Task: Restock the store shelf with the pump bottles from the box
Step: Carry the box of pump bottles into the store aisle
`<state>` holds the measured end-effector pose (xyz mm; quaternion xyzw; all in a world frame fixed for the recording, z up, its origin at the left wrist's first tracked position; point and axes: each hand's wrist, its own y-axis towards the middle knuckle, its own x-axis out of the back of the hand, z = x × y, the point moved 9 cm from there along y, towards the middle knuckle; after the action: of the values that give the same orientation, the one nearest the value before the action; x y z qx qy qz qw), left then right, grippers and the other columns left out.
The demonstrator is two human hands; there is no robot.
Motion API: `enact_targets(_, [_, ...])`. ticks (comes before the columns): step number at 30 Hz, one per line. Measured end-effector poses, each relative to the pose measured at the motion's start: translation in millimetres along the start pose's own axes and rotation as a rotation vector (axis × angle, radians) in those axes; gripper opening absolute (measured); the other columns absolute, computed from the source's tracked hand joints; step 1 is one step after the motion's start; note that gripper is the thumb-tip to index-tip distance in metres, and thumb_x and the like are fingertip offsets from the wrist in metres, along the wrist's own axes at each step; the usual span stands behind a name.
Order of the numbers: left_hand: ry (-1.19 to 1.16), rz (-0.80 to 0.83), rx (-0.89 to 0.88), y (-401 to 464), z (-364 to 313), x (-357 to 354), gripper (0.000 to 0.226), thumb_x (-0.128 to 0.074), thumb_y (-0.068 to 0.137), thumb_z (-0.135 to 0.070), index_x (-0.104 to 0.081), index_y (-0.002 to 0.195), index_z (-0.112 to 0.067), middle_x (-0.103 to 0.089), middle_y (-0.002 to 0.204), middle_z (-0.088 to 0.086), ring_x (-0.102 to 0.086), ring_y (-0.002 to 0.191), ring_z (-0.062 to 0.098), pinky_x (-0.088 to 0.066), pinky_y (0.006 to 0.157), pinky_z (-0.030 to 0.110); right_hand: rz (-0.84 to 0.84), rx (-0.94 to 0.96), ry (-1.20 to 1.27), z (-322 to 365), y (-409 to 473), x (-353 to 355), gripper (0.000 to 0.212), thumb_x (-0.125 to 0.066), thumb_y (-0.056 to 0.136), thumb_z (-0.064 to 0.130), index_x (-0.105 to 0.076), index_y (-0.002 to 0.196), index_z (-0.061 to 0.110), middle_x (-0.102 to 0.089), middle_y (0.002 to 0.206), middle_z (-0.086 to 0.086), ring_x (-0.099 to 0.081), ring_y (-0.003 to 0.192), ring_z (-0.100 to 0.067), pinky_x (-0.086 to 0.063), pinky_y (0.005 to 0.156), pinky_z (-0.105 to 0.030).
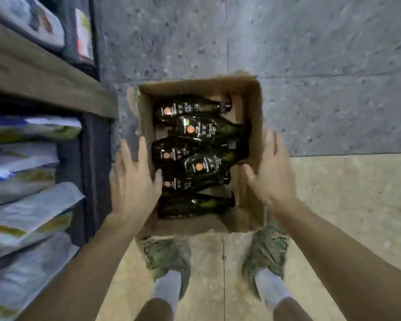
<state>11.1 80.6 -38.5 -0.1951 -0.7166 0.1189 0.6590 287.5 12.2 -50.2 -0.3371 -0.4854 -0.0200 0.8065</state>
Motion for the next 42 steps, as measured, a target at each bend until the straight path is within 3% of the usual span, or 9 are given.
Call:
enact_targets(6, [-0.253,-0.043,0.033,7.2,24.0,-81.5,0.074,-0.051,0.093,-0.023,-0.005,0.151,-0.023,-0.050,0.124,0.020,-0.053,0.098,0.031,-0.045,0.076,0.042,-0.135,0.116,-0.079,-27.6,24.5,-61.4,0.089,-0.056,0.088,0.001,0.001,0.155,0.012,-0.010,0.161,-0.014,-0.055,0.100,-0.045,-0.049,0.067,-0.044])
enact_targets(10, [-0.388,-0.084,0.086,9.1,42.9,-81.5,0.084,-0.054,0.090,-0.012,0.002,0.150,-0.032,-0.054,0.100,0.007,-0.053,0.079,0.019,-0.048,0.071,0.038,-0.170,0.135,-0.053,-33.4,26.7,-55.7,0.094,-0.052,0.084,-0.008,0.007,0.154,0.012,-0.035,0.149,-0.022,-0.055,0.083,-0.046,-0.050,0.067,-0.051])
enact_targets(14, [-0.455,-0.036,0.144,5.5,45.7,-80.3,0.092,-0.058,0.087,-0.006,0.002,0.148,-0.041,-0.055,0.093,0.003,-0.057,0.072,0.020,-0.049,0.071,0.035,-0.106,0.095,-0.003,-37.0,21.4,-55.7,0.097,-0.054,0.089,-0.002,0.015,0.152,0.028,-0.057,0.083,-0.016,-0.054,0.067,-0.033,-0.050,0.064,-0.048])
enact_targets(18, [-0.465,0.048,0.187,7.3,40.8,-68.0,0.092,-0.056,0.088,-0.002,0.002,0.148,-0.042,-0.056,0.067,0.002,-0.052,0.050,0.017,-0.044,0.051,0.026,-0.079,0.093,-0.006,-31.8,22.4,-38.7,0.097,-0.055,0.089,-0.001,0.011,0.153,0.029,-0.055,0.078,-0.014,-0.054,0.067,-0.032,-0.048,0.063,-0.044])
enact_targets(22, [-0.493,0.055,0.184,-2.8,28.8,-21.3,0.091,-0.052,0.086,0.002,-0.002,0.148,-0.043,-0.058,0.070,0.005,-0.054,0.057,0.018,-0.043,0.062,0.028,-0.063,0.102,-0.019,-15.3,15.5,10.7,0.097,-0.057,0.085,-0.003,0.003,0.156,0.024,-0.057,0.075,-0.016,-0.049,0.064,-0.029,-0.044,0.063,-0.040])
enact_targets(27, [-0.400,-0.054,0.130,-30.0,-3.9,93.8,0.090,-0.055,0.080,0.001,-0.013,0.149,-0.039,-0.066,0.087,0.026,-0.059,0.067,0.037,-0.046,0.063,0.036,-0.059,0.128,-0.036,11.7,-22.6,110.9,0.100,-0.058,0.081,-0.001,0.002,0.155,0.027,-0.065,0.087,-0.029,-0.059,0.079,-0.043,-0.044,0.067,-0.041])
enact_targets(31, [-0.391,-0.118,0.061,-56.4,-45.8,231.3,0.092,-0.053,0.068,-0.001,-0.022,0.145,-0.041,-0.063,0.124,0.013,-0.057,0.108,0.041,-0.047,0.092,0.043,-0.053,0.137,-0.021,41.2,-59.0,255.3,0.103,-0.056,0.078,0.000,0.002,0.154,0.036,-0.064,0.102,-0.030,-0.054,0.099,-0.046,-0.044,0.077,-0.043])
enact_targets(39, [-0.428,-0.226,-0.034,-153.1,-172.3,579.2,0.088,-0.060,0.067,0.009,-0.037,0.145,-0.025,-0.062,0.125,0.018,-0.058,0.112,0.035,-0.041,0.088,0.034,-0.160,0.180,0.051,106.2,-184.8,611.8,0.108,-0.055,0.071,-0.004,-0.001,0.154,0.039,-0.048,0.069,-0.011,-0.055,0.075,-0.038,-0.040,0.060,-0.036])
enact_targets(42, [-0.455,-0.306,-0.115,-187.5,-223.8,708.7,0.086,-0.059,0.067,0.005,-0.037,0.143,-0.028,-0.058,0.133,0.011,-0.053,0.121,0.030,-0.038,0.093,0.031,-0.276,0.209,0.038,121.0,-234.4,745.6,0.101,-0.055,0.072,-0.003,-0.010,0.153,0.036,-0.058,0.088,-0.022,-0.060,0.084,-0.041,-0.040,0.061,-0.034])
